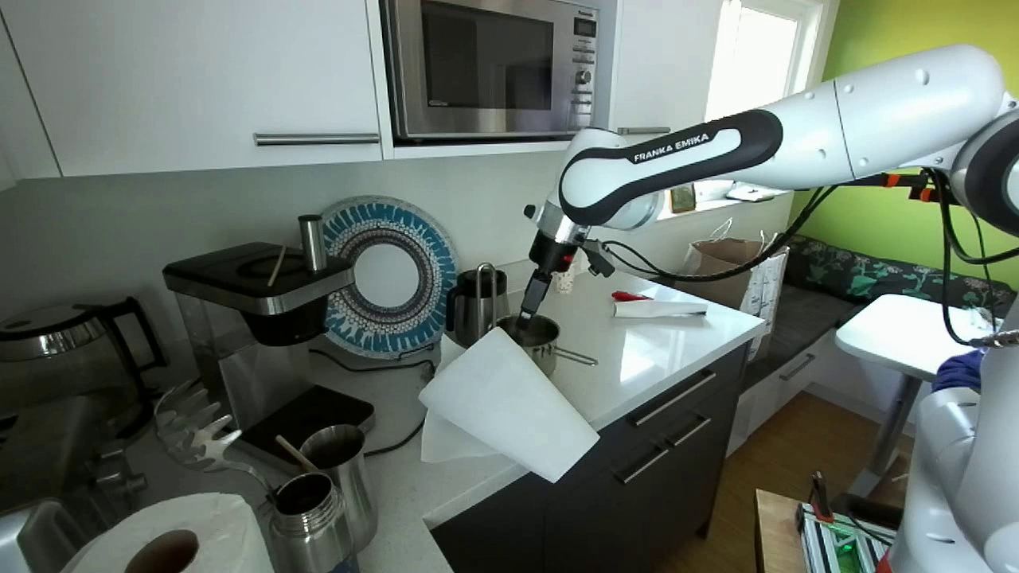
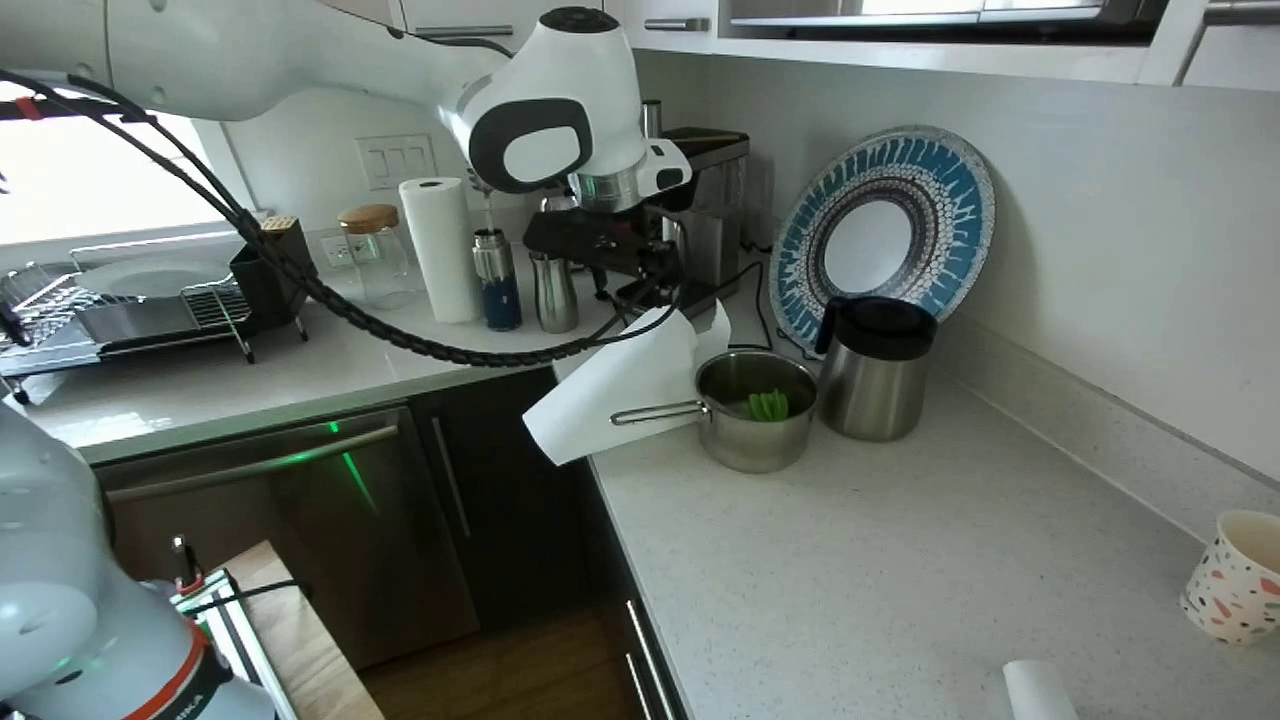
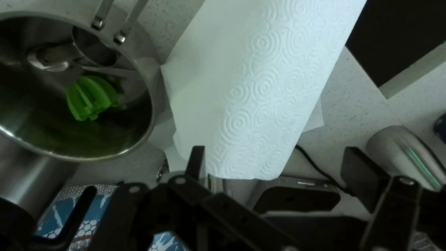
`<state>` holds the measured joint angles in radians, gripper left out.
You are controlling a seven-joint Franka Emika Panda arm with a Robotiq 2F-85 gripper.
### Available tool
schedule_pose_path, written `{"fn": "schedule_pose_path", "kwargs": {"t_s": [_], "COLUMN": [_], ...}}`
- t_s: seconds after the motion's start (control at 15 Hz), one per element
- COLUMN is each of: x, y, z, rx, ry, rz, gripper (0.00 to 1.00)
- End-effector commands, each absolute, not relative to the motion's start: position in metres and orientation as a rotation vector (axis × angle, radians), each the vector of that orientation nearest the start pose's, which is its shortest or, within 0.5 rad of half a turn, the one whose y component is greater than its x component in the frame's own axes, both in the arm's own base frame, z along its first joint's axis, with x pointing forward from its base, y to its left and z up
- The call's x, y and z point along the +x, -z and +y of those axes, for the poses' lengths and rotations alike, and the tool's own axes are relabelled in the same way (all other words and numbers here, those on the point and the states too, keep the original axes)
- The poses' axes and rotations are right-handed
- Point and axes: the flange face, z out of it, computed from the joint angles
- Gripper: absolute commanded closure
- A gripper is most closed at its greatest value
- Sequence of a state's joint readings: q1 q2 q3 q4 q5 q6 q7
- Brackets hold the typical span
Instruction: Place the paper towel on the right side of the counter
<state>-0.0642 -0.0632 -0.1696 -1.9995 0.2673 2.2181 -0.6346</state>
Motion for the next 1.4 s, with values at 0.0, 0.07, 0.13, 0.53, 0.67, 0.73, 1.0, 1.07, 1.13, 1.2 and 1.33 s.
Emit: {"fn": "schedule_pose_path", "kwargs": {"t_s": [0.0,0.07,0.13,0.53,0.67,0.73,1.0,1.07,1.13,1.2,1.33], "x": [0.553,0.553,0.556,0.576,0.578,0.579,0.577,0.578,0.58,0.581,0.581], "y": [-0.494,-0.488,-0.48,-0.447,-0.44,-0.436,-0.421,-0.418,-0.416,-0.416,-0.421], "z": [-0.127,-0.13,-0.136,-0.157,-0.165,-0.168,-0.156,-0.151,-0.147,-0.144,-0.146], "rx": [-2.95,-2.932,-2.899,-2.672,-2.709,-2.728,-2.736,-2.746,-2.748,-2.763,-2.813], "ry": [0.695,0.736,0.777,0.88,0.85,0.827,0.753,0.757,0.756,0.75,0.731], "rz": [-0.463,-0.452,-0.428,-0.472,-0.517,-0.527,-0.567,-0.568,-0.572,-0.574,-0.583], "gripper": [0.0,0.0,0.0,0.0,0.0,0.0,0.27,0.34,0.44,0.51,0.66]}}
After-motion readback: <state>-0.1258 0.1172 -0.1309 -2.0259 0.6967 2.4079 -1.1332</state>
